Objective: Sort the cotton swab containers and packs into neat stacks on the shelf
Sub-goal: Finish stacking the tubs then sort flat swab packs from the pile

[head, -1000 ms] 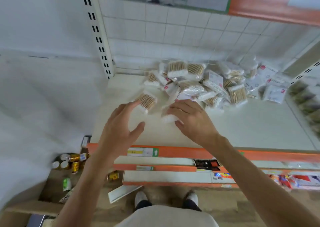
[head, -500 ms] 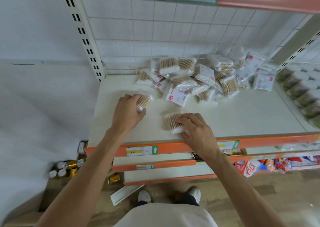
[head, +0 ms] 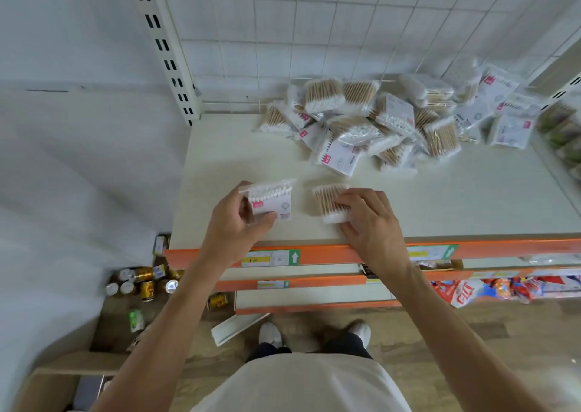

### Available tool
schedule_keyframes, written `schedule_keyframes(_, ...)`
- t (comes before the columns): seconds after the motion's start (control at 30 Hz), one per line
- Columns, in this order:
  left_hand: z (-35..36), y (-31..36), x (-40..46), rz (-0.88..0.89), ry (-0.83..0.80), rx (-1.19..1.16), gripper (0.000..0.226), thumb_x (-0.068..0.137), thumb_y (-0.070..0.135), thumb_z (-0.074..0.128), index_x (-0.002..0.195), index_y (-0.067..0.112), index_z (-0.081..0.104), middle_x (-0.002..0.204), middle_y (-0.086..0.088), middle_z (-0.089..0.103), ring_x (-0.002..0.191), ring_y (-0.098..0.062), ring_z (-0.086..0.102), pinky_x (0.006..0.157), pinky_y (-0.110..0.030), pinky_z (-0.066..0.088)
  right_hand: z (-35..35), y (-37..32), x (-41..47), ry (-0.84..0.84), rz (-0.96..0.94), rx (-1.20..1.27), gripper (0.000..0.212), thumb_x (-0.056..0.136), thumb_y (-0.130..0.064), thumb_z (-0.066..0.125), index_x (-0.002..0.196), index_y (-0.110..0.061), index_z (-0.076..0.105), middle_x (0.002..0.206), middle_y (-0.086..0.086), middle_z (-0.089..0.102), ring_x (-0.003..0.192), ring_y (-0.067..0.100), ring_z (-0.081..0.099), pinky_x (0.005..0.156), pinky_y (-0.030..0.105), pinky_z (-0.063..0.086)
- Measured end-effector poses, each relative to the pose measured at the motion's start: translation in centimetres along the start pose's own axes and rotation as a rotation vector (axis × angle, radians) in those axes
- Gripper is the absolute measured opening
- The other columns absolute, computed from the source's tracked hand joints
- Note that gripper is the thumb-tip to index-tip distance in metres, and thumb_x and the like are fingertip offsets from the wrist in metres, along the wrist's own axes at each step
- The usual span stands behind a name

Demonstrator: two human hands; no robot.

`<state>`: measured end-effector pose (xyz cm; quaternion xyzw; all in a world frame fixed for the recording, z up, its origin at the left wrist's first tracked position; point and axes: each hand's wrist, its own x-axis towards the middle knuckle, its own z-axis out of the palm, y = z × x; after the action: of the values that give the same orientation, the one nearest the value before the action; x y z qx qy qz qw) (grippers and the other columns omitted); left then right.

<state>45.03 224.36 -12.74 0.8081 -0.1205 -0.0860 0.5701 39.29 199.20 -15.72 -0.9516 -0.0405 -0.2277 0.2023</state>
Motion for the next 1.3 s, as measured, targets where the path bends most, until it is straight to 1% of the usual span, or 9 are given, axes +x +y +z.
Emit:
schedule_keyframes(0.2,0.1,-0.8,0.1,0.066,-0.047,0.015,0.025,0.088,0.02,0.072,0.112,0.013,0.067,0.105,0.005,0.073,0.098,-0.013,0.069,0.077,-0.024,0.057,0.4,-0.3,-0.4,0.046,0.02,-0.012,0.039,0.072,0.008,0.071,0.108,-0.008,0.071,0.114,0.007,0.066,0.102,0.032,0.059,0.085,0.034,0.05)
schedule_keyframes(0.37,-0.3,-0.8,0.0,0.047,-0.047,0.012,0.031,0.088,0.023,0.067,0.117,0.011,0.066,0.111,0.001,0.071,0.103,-0.009,0.069,0.078,-0.019,0.056,-0.2,-0.6,-0.2,-0.021,0.05,0.008,0.037,0.077,0.002,0.073,0.112,-0.011,0.068,0.116,0.004,0.065,0.105,0.027,0.057,0.088,0.032,0.049)
schedule_keyframes(0.5,0.0,0.2,-0.7,0.033,-0.042,-0.034,0.038,0.089,0.006,0.072,0.125,0.015,0.06,0.111,-0.001,0.073,0.103,-0.01,0.071,0.083,-0.02,0.056,-2.4,-2.3,0.4,-0.017,0.385,0.393,0.037,0.09,-0.025,0.075,0.119,-0.026,0.053,0.102,-0.018,0.067,0.093,0.004,0.061,0.079,0.017,0.048)
schedule_keyframes(0.63,1.3,1.8,-1.6,0.033,-0.057,-0.038,0.042,0.09,0.005,0.071,0.128,0.018,0.059,0.105,-0.002,0.075,0.1,-0.013,0.072,0.086,-0.024,0.057,-5.4,-3.2,-0.2,-0.011,0.308,0.549,0.026,0.093,-0.024,0.071,0.113,-0.033,0.056,0.095,-0.025,0.066,0.089,0.002,0.064,0.076,0.011,0.047)
schedule_keyframes(0.77,3.7,4.0,-2.9,0.028,-0.123,-0.053,0.04,0.09,0.002,0.069,0.126,0.019,0.06,0.108,0.001,0.074,0.103,-0.01,0.071,0.087,-0.022,0.056,-8.3,-1.3,-2.8,0.028,0.463,0.683,0.035,0.094,-0.024,0.07,0.124,-0.027,0.052,0.096,-0.004,0.071,0.087,0.011,0.07,0.071,0.024,0.056)
schedule_keyframes(1.0,12.3,8.4,-5.0,0.052,-0.274,-0.043,0.039,0.09,0.0,0.069,0.124,0.015,0.061,0.112,0.005,0.073,0.105,-0.004,0.069,0.083,-0.013,0.053,-15.1,4.8,-9.1,0.135,0.612,0.72,0.02,0.092,-0.021,0.072,0.112,-0.021,0.066,0.083,0.012,0.066,0.079,0.017,0.068,0.061,0.031,0.054)
schedule_keyframes(1.07,15.5,9.7,-5.2,0.07,-0.306,-0.042,0.038,0.089,-0.001,0.069,0.123,0.014,0.061,0.113,0.007,0.072,0.107,-0.003,0.068,0.084,-0.011,0.051,-17.1,7.0,-11.1,0.149,0.626,0.708,0.021,0.092,-0.022,0.073,0.113,-0.022,0.068,0.084,0.006,0.068,0.079,0.014,0.068,0.066,0.026,0.053)
schedule_keyframes(1.2,21.7,11.7,-6.6,0.07,-0.352,-0.054,0.039,0.09,0.004,0.07,0.124,0.021,0.061,0.113,0.007,0.073,0.109,-0.005,0.067,0.089,-0.017,0.052,-20.6,11.7,-15.0,0.164,0.646,0.693,0.021,0.092,-0.027,0.073,0.112,-0.03,0.067,0.092,0.005,0.073,0.089,0.025,0.07,0.08,0.05,0.057)
schedule_keyframes(1.3,26.2,12.7,-8.0,0.067,-0.356,-0.064,0.041,0.09,0.005,0.071,0.124,0.025,0.06,0.114,0.007,0.073,0.111,-0.006,0.067,0.095,-0.024,0.053,-23.0,14.9,-17.9,0.145,0.65,0.646,0.024,0.092,-0.033,0.072,0.115,-0.032,0.066,0.086,0.015,0.068,0.085,0.03,0.067,0.079,0.055,0.054)
